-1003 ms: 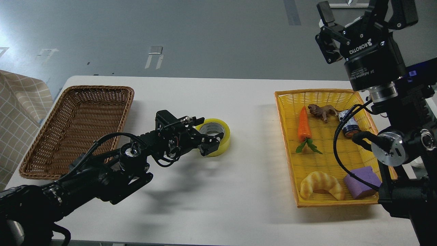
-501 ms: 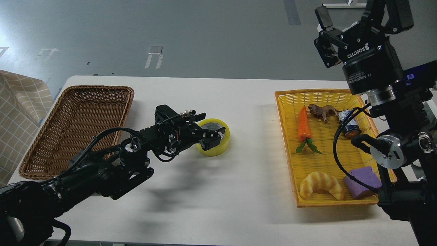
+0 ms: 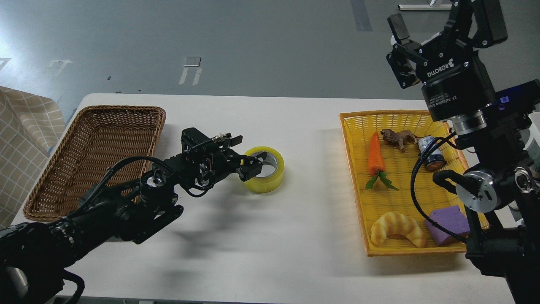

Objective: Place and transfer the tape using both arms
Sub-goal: 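Lift the tape roll with the left gripper and carry it over the basket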

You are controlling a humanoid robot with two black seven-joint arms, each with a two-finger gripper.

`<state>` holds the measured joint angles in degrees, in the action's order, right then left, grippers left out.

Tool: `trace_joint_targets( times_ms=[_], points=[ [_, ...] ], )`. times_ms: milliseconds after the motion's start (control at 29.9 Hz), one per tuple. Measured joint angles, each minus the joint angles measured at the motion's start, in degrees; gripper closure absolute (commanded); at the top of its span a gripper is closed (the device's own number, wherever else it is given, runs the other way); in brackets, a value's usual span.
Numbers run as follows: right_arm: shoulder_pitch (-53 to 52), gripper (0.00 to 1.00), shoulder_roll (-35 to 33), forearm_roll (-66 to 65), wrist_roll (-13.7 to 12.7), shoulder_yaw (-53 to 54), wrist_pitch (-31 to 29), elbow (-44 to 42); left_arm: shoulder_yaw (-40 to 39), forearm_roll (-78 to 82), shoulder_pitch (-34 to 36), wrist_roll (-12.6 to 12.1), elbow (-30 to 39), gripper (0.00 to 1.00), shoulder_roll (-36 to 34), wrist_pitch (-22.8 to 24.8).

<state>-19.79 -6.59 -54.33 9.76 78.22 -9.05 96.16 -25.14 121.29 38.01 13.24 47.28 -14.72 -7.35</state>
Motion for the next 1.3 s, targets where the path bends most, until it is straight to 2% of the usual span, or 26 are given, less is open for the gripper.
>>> trace_joint_targets(
  times_ms=[802, 869, 1070, 1136, 1203, 1304],
  points=[
    [2.2, 0.0, 0.09, -0.43, 0.07, 0.27, 0.0, 1.0, 0.0, -0.84, -0.96, 0.48, -2.13, 0.33, 0.9, 0.14],
    [2.29, 0.0, 0.09, -0.43, 0.07, 0.27, 0.0, 1.05, 0.0, -0.91, -1.23, 0.47, -2.17, 0.43, 0.84, 0.15],
    [2.62, 0.0, 0.09, -0.43, 0.07, 0.28, 0.0, 1.27, 0.0, -1.3, -1.43, 0.47, -2.22, 0.47, 0.61, 0.33],
    [2.64, 0.0, 0.09, -0.43, 0.07, 0.33, 0.0, 1.29, 0.0, -1.54, -1.44, 0.47, -2.26, 0.67, 0.75, 0.39],
    [2.66, 0.0, 0.09, -0.55, 0.07, 0.36, 0.0, 1.3, 0.0, -1.62, -1.46, 0.47, -2.28, 0.8, 0.76, 0.48],
    [2.83, 0.0, 0.15, -0.73, 0.07, 0.36, 0.05, 1.31, 0.0, -1.66, -1.51, 0.46, -2.28, 0.81, 0.69, 0.55]
  ],
)
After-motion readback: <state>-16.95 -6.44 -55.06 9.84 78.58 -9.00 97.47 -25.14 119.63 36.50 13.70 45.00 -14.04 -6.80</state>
